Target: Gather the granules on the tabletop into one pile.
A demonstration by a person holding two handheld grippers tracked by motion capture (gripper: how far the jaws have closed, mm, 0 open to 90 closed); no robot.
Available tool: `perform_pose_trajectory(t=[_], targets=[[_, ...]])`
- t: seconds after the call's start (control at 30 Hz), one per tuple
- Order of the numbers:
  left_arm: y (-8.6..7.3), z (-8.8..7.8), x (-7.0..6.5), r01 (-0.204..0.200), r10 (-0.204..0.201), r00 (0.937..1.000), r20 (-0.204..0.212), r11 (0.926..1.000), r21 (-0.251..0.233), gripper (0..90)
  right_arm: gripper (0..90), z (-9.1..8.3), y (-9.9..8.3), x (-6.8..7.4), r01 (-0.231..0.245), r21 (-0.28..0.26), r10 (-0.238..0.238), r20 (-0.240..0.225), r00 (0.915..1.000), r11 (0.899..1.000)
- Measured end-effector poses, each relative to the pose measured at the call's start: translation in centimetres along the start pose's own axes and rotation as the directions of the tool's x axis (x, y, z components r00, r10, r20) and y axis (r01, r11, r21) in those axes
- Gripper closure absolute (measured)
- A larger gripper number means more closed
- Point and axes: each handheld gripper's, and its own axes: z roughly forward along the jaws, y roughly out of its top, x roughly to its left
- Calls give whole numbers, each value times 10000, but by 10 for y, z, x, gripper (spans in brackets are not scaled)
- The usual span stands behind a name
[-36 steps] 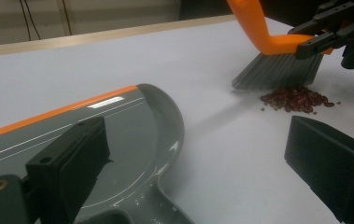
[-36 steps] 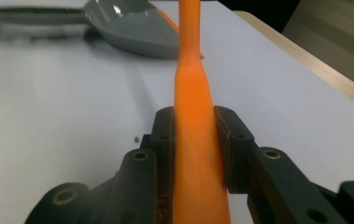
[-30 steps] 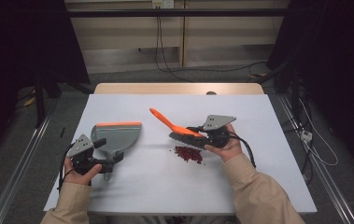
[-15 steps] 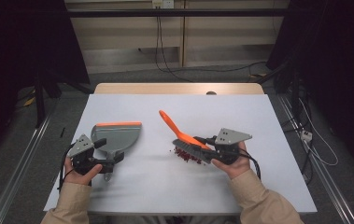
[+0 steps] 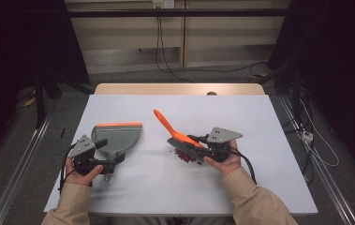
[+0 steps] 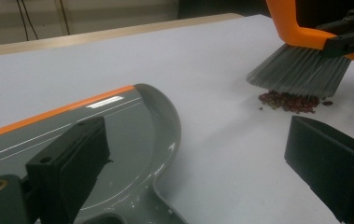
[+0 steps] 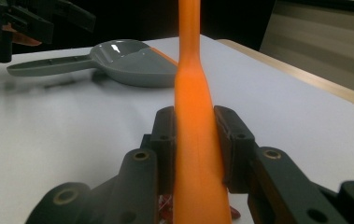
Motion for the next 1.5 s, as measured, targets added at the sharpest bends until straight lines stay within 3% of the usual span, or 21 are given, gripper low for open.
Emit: perform_pose_trajectory(t=[0.2, 0.4, 0.6, 0.73, 0.87, 1.03, 1.13, 1.17, 1.27, 1.3, 1.33, 1.37, 1.47, 1.5], targets=[[0, 1, -1, -69, 69, 10000, -8, 9999, 112, 61, 713, -5, 9, 3, -55, -264, 55, -14, 10000, 9996], [0, 0, -1, -29, 32, 9999, -123, 9997, 233, 62, 713, -19, 14, -8, -328, -244, 344, 682, 9971, 9992], [1, -2, 0, 23, -12, 9998, -222, 9988, 490, 59, 713, -34, 7, -28, -670, 346, 602, 1696, 9837, 9972], [0, 0, 0, 115, -100, 9997, -228, 9977, 664, 59, 713, -38, 0, -40, -961, 696, 776, 2320, 9696, 9929], [-1, 1, 1, 154, -138, 9997, -214, 9967, 800, 60, 713, -36, -6, -48, -1149, 1070, 831, 2651, 9606, 9876], [-2, 0, 2, 221, -205, 9996, -211, 9965, 803, 60, 708, -34, -9, -51, -1345, 1318, 952, 2688, 9585, 9821], [-2, 0, 2, 213, -194, 9995, -239, 9964, 824, 60, 626, -32, -2, -49, -1531, 1642, 1060, 2647, 9585, 9745], [-2, 0, 2, 227, -209, 9995, -231, 9965, 805, 60, 589, -31, 1, -49, -1669, 1883, 1121, 2714, 9559, 9678], [-2, 0, 1, 248, -229, 9995, -239, 9961, 846, 61, 622, -27, 7, -48, -1681, 2499, 912, 2922, 9520, 9536], [-2, -1, 1, 257, -236, 9994, -253, 9961, 848, 61, 648, -26, 8, -49, -1809, 2594, 1041, 2842, 9531, 9487], [-2, -1, 2, 244, -222, 9994, -263, 9960, 857, 61, 707, -25, 9, -49, -1970, 2759, 1138, 2902, 9502, 9408], [-2, -1, 2, 260, -237, 9993, -274, 9959, 864, 61, 710, -24, 8, -49, -2026, 2888, 1121, 3010, 9470, 9357], [-3, -2, 3, 298, -269, 9991, -335, 9953, 918, 61, 713, -22, 9, -49, -2298, 2821, 1426, 2982, 9438, 9315], [-3, -2, 3, 332, -302, 9990, -338, 9951, 928, 61, 714, -21, 9, -50, -2277, 2708, 1448, 2942, 9447, 9353]])
